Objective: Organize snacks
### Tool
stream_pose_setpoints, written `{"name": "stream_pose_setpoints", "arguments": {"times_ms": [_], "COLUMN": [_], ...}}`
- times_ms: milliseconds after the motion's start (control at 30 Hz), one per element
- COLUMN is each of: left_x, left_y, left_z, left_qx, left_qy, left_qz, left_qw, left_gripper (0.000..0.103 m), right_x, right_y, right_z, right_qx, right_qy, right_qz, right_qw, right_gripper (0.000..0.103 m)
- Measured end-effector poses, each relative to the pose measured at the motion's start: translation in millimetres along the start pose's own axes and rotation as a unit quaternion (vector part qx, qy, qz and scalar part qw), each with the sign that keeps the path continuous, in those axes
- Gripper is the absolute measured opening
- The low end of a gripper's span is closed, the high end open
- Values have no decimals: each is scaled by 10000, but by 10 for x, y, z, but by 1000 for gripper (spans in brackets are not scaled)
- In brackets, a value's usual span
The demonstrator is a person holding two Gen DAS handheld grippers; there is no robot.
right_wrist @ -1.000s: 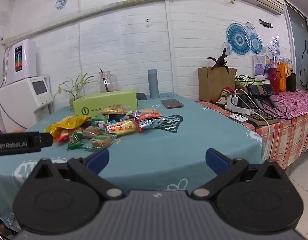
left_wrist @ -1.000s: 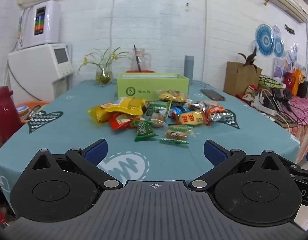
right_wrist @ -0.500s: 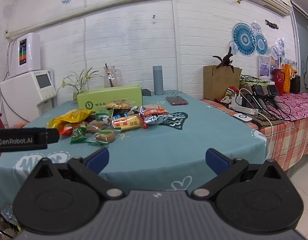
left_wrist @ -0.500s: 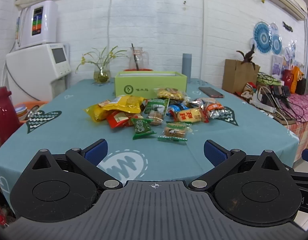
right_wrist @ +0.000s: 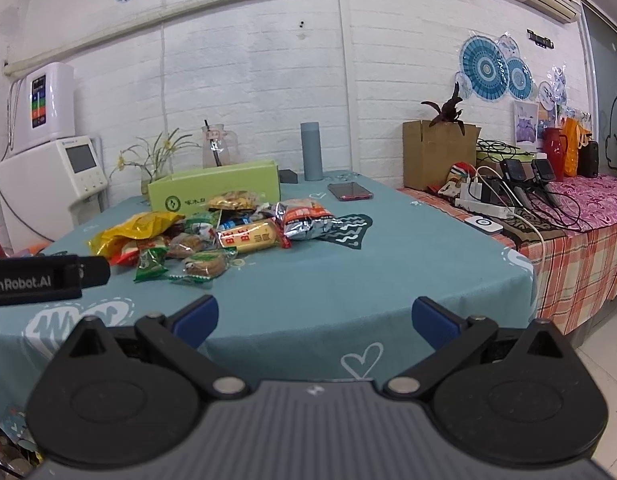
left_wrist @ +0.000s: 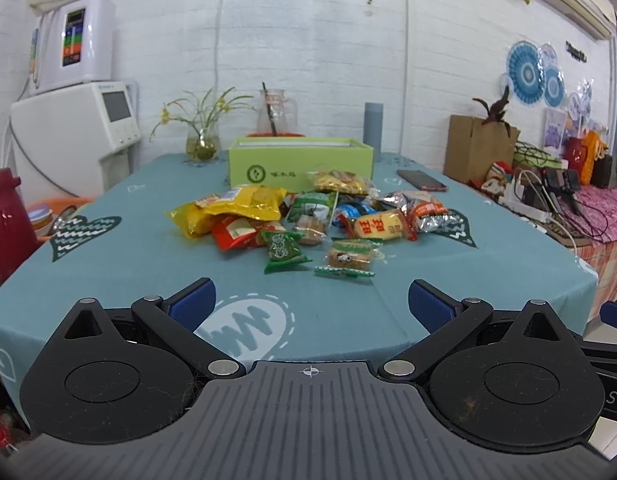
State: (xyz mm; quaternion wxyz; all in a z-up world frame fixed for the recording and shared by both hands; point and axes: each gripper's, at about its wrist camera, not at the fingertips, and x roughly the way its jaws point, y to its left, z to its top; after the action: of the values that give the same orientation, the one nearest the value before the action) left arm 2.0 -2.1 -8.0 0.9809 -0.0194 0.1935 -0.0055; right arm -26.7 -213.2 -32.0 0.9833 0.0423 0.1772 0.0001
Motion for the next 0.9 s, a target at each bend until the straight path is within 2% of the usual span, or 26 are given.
{"name": "stream_pose_setpoints", "arguments": {"times_ms": [333,467,633,767,900], "left_x": [1,8,40,55,31], "left_y": [-17,-3,-13,19,8], "left_z": [-24,-28,-30,-31,-42], "left_qx": [53,26,19,-160,-150], "left_qy": [11,53,152,196,34], "left_qz": [-108,-358,-452,-677,-573], "left_qw": [9999,9993,9989,9974,9982], "left_gripper": [92,90,88,88,92], "right_x": [22,31,27,26,30], "right_y": [14,21,19,10,8], "right_z": [0,-5,-9,-13,-11], "right_qx": [-28,-28,-18,11,27], "right_qy": [15,22,24,26,36], "right_qz": [1,16,11,16,24], "right_qw": [10000,10000,10000,10000,10000], "right_gripper": [103,103,103,103,103]}}
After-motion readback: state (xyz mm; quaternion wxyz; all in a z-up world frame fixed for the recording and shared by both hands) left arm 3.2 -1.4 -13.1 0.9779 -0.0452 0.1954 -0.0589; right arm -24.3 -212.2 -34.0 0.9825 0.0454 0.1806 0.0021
